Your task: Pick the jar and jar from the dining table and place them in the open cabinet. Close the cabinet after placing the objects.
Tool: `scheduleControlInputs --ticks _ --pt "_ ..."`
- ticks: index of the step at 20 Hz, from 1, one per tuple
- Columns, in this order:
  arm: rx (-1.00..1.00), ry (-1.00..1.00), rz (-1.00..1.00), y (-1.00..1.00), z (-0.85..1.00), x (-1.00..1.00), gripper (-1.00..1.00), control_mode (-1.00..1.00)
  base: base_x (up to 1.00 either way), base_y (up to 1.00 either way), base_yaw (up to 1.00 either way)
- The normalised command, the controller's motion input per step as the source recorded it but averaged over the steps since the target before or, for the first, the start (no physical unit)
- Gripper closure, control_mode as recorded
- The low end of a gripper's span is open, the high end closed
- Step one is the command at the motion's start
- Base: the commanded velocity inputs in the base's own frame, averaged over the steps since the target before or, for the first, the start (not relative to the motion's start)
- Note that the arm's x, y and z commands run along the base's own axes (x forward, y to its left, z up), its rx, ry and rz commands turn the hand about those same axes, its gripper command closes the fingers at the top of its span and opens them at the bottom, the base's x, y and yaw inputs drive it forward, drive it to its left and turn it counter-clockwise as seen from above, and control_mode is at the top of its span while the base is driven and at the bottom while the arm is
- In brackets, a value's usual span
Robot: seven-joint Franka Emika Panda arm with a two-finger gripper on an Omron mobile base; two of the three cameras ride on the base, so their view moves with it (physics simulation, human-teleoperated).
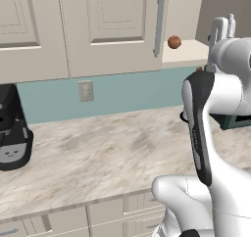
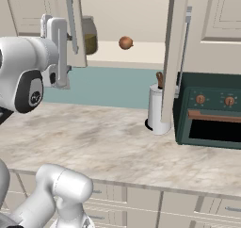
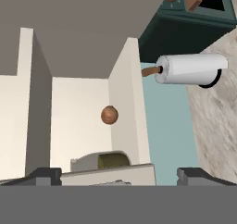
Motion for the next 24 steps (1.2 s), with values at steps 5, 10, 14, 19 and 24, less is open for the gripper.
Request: scheduleControlInputs --ticks 5,10,14,19,24 --pt "0.00 -0.05 0.05 -0.11 0.00 -0.16 -1.00 -1.00 0.00 0.00 0.00" --pt "0.00 -0.12 0.08 -0.14 0.00 -0.09 -1.00 -1.00 0.00 0.00 0.00" --pt "0.00 -0.08 0.05 -0.15 0.02 -0.23 -1.00 -1.00 0.00 0.00 0.00" --pt "0.00 -0.01 0.00 -0.12 0.19 -0.32 -1.00 -1.00 0.00 0.00 0.00" --pt "0.00 0.00 0.00 -0.11 0.33 -0.48 -1.00 -1.00 0.00 0.00 0.00"
